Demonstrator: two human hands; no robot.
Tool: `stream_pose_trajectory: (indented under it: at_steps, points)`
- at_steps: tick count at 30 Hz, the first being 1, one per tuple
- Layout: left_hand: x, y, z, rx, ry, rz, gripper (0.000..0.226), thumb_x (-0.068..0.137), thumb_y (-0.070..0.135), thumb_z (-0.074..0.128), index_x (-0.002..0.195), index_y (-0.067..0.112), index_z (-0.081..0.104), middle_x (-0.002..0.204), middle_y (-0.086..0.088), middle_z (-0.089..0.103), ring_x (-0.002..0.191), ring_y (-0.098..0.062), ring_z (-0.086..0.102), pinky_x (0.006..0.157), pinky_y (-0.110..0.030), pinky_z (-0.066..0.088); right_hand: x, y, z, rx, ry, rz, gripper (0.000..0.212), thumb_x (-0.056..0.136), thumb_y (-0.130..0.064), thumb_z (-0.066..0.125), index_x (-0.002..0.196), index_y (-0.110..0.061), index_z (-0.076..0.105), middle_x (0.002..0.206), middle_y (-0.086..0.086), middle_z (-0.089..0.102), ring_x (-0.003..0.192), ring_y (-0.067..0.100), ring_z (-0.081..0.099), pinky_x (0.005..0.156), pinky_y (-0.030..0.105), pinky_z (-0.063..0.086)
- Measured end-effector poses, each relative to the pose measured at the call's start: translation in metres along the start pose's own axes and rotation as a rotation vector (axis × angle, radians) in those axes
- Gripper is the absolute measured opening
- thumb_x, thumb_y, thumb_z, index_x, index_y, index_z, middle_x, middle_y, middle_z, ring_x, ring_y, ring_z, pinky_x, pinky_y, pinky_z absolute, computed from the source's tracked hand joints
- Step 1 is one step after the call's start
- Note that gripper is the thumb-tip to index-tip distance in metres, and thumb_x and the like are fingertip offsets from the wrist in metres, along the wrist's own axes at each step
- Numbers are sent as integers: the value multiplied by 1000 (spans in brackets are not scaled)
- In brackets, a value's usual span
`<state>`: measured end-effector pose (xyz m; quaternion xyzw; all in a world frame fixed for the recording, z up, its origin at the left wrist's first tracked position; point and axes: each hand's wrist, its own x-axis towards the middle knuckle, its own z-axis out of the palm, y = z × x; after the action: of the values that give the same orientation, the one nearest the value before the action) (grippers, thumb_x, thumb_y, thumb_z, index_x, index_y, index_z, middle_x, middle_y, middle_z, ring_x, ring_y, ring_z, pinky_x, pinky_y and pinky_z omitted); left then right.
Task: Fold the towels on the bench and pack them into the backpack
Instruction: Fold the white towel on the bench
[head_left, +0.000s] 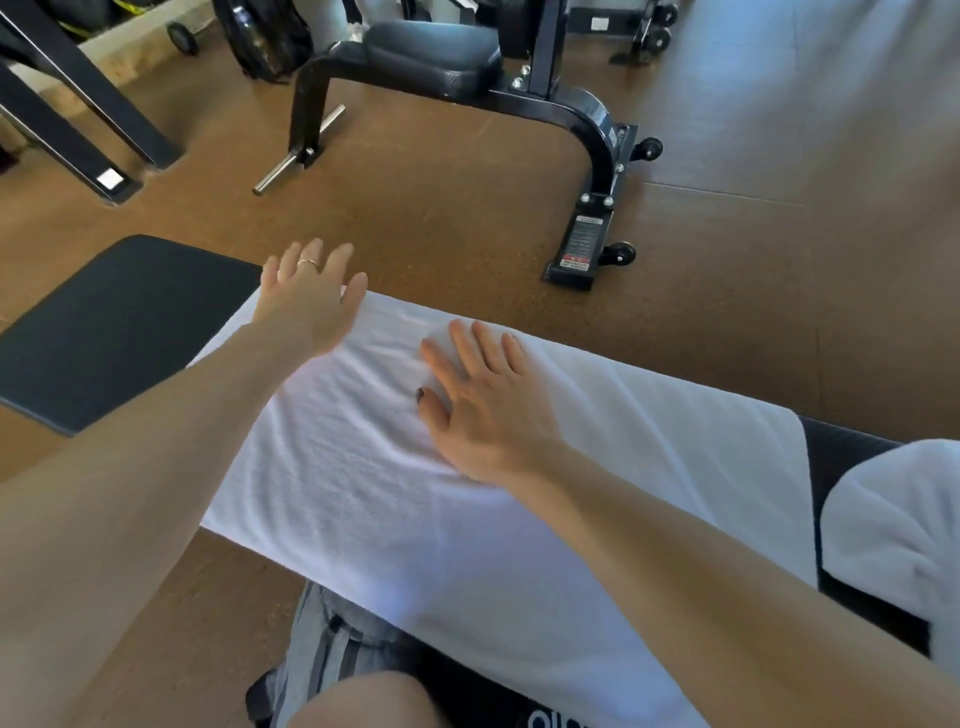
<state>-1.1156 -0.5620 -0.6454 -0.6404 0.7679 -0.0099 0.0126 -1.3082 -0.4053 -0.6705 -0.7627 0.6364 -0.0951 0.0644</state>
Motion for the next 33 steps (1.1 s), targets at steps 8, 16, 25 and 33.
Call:
stream_pose_trajectory:
  at_steps: [8, 16, 25, 33]
  points:
    - [-33, 37, 24, -100, -66, 280, 69, 94, 60, 13, 150, 31, 42, 158, -3, 39, 150, -29, 26, 120, -48, 21, -29, 56, -22, 75, 8, 114, 46, 100, -40, 25, 139, -20, 40, 136, 6, 46, 130, 28, 40, 113, 42, 29]
    - [-88, 134, -19, -51, -116, 409, 55, 106, 48, 25, 159, 34, 18, 167, -3, 18, 155, -25, 8, 123, -52, 9, -110, 141, -45, -23, 6, 305, 51, 103, -43, 21, 150, -25, 33, 125, 7, 58, 122, 29, 49, 107, 41, 33]
    - [-192, 211, -13, 59, -216, 603, 74, 95, 70, 19, 160, 38, 3, 169, -3, -6, 155, -25, -5, 123, -52, 1, -153, 171, -58, -86, -53, 442, 53, 103, -46, 18, 150, -25, 30, 136, 12, 53, 128, 33, 47, 111, 48, 29]
    - [-298, 267, -51, 13, -263, 843, 77, 81, 82, 48, 120, 16, 47, 119, -3, 49, 101, -21, 44, 88, -38, 38, -150, 183, -93, 153, -34, 672, 28, 96, -34, 49, 109, -10, 48, 121, 14, 57, 114, 36, 52, 87, 41, 40]
